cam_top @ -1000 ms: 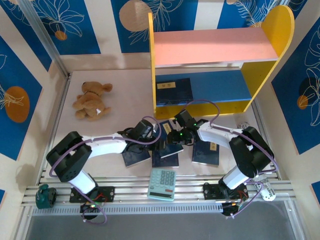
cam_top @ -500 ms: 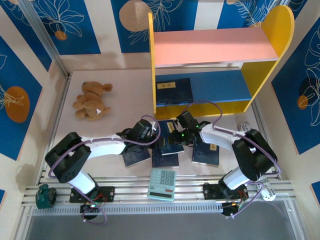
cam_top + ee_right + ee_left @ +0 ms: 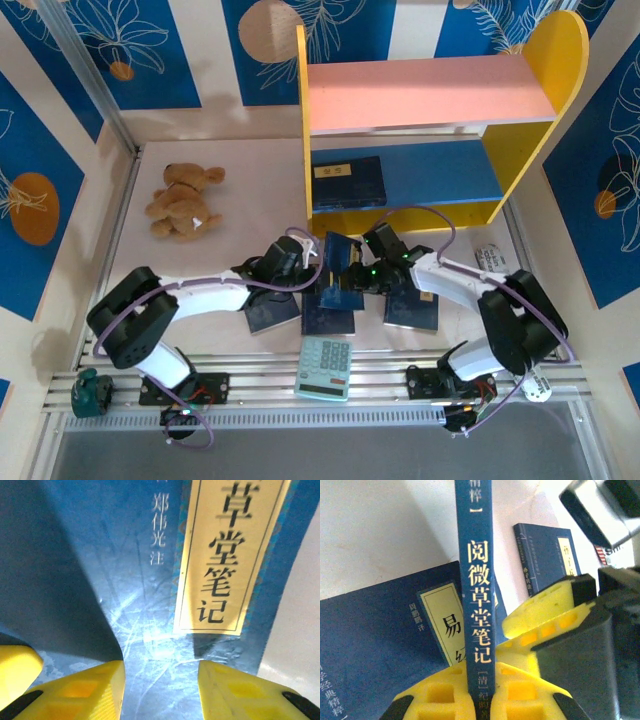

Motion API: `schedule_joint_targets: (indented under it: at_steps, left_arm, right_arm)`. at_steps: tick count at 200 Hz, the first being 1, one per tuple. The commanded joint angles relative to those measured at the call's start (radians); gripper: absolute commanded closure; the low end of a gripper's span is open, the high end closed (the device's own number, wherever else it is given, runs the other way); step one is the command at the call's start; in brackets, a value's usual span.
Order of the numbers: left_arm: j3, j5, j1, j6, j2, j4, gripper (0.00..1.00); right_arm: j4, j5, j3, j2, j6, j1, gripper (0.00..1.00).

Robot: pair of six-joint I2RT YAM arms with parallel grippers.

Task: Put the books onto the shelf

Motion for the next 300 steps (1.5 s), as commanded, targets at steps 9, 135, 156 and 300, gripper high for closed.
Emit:
schedule_joint_targets:
  at_steps: [9,135,156,300]
  left_arm:
    - [0.029,-0.01,-0.009,0.084,-0.137,-0.078,1.0]
    - [-0.084,-0.84,-0.007,-0.076,-0.796,-0.314,1.0]
    - [-0.107,-0.908,-0.007,-0.115,-0.812,-0.238,1.0]
    - [-0.228,-0.889,-0.024,-0.194,-0.797,0.105,1.0]
  right_arm:
    - [-0.059,-0.027,0.007,-0.138,-0.016,-0.044,0.55]
    - [0.239,-0.066,-0.022,-0.378,0.209,-0.036,0.52]
    - [0.385,-0.002,-0.046,-0.365,0.303,0.041,0.51]
    - [0.728,0.102,0.122,-0.047,0.431,0.315,0.27]
